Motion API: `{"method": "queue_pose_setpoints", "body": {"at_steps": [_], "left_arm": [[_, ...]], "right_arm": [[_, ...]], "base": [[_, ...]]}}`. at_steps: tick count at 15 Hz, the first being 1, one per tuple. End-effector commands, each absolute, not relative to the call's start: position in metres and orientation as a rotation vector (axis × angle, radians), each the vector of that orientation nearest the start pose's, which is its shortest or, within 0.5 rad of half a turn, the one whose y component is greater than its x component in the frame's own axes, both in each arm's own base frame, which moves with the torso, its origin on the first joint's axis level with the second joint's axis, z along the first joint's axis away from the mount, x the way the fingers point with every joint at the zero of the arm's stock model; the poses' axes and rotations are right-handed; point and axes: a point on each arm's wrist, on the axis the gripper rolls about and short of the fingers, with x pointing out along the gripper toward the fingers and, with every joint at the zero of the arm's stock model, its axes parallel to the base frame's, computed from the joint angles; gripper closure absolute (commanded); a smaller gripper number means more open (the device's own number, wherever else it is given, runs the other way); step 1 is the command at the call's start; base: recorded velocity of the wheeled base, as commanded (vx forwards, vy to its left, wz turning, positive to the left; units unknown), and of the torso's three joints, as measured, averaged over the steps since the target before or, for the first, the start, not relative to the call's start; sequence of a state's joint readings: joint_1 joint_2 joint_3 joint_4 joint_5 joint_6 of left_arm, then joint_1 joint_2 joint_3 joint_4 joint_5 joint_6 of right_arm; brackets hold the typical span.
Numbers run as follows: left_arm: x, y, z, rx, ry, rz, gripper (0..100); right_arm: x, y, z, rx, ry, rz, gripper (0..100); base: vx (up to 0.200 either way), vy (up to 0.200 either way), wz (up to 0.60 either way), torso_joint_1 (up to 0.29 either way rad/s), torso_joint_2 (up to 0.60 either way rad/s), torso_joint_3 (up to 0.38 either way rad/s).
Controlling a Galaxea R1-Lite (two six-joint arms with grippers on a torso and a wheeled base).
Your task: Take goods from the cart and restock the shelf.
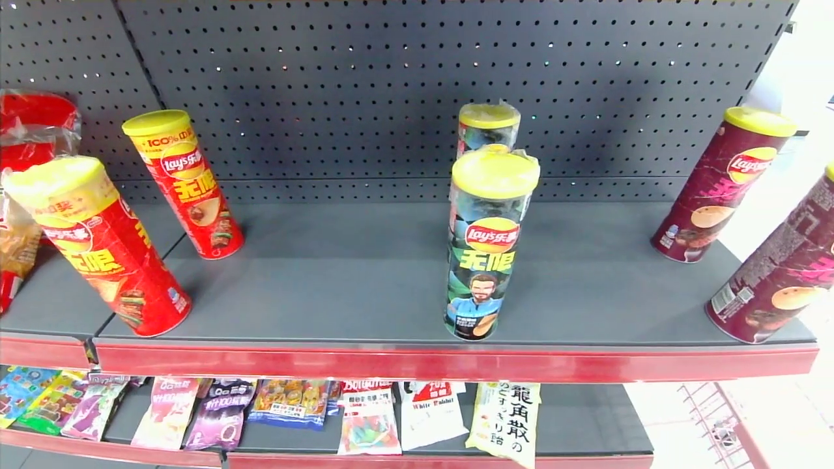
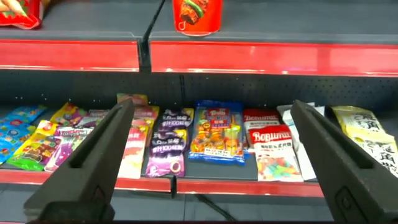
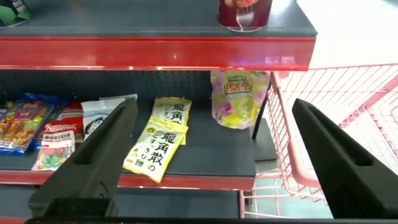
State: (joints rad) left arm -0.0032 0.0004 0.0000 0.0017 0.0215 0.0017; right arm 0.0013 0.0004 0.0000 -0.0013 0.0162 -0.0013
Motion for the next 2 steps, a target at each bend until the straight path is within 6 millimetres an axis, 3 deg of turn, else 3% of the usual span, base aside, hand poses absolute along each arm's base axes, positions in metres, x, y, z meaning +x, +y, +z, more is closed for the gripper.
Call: {"method": "queue_pose_setpoints", "body": {"at_steps": [1,2], "left_arm": [[-0.0228,0.0006,0.0753,0.002,0.002,0.02,0],[-0.0228,0.0006,0.0753,0.002,0.002,0.02,0]], "right_arm": [[-0.0228,0.0003,0.0756,-0.002,-0.002,0.018,0],[-0.0228,0.0003,0.0756,-0.002,-0.002,0.018,0]], "base": [[0.0,0.0,0.0,0.0,0.0,0.0],[0.0,0.0,0.0,0.0,0.0,0.0]]}}
